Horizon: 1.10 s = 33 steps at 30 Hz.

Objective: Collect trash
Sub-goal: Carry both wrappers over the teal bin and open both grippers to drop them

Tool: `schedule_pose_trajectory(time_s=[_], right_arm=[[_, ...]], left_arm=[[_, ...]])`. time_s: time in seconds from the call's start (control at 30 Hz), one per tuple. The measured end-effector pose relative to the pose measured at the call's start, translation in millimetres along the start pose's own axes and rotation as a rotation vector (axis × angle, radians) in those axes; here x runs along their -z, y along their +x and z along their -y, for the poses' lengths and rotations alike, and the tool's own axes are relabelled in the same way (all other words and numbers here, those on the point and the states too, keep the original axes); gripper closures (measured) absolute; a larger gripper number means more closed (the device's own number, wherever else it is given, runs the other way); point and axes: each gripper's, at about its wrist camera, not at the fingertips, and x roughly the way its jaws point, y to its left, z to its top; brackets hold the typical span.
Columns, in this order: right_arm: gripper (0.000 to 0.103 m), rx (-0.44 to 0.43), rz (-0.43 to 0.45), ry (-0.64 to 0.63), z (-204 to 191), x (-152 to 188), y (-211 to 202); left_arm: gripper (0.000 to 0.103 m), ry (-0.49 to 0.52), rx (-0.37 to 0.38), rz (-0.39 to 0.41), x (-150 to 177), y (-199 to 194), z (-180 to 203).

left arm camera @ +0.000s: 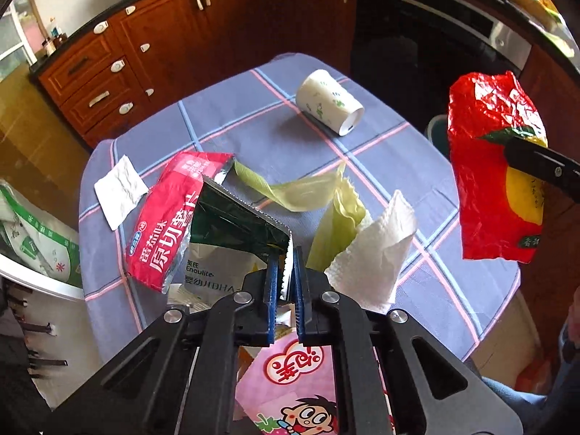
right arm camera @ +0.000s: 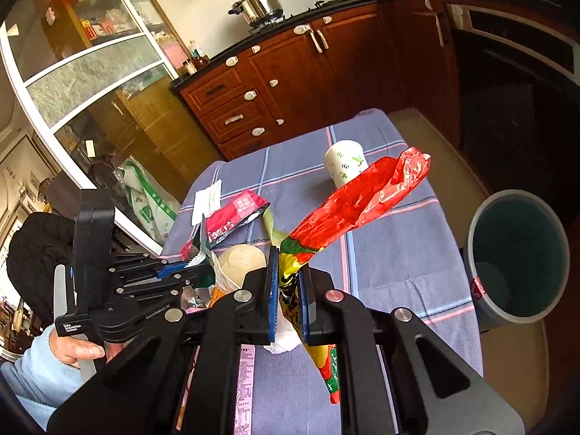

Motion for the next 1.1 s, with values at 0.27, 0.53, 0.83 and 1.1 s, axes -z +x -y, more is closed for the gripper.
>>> schedule_pose_trajectory(time_s=[0.27,0.53,0.83,1.1], right_arm=[[0.094,0.003,0.026,0.027,6,-5,-12],[0.094,0.026,0.067,0.078,32,-8,-31],[0.094,0.154,0.187,0.166,107,-24,-87],[0.094,0.29,0.135,0.291,203,-20,-80]], left_arm=[[0.098,0.078,0.025,0.127,-17,-41,27],[0.098,0.109,0.133,0.148,-44,-49,49],[0.098,0.253,0.309,0.166,-88,-42,156],[0.098,0.344,0.46,0.096,-128,18,259]])
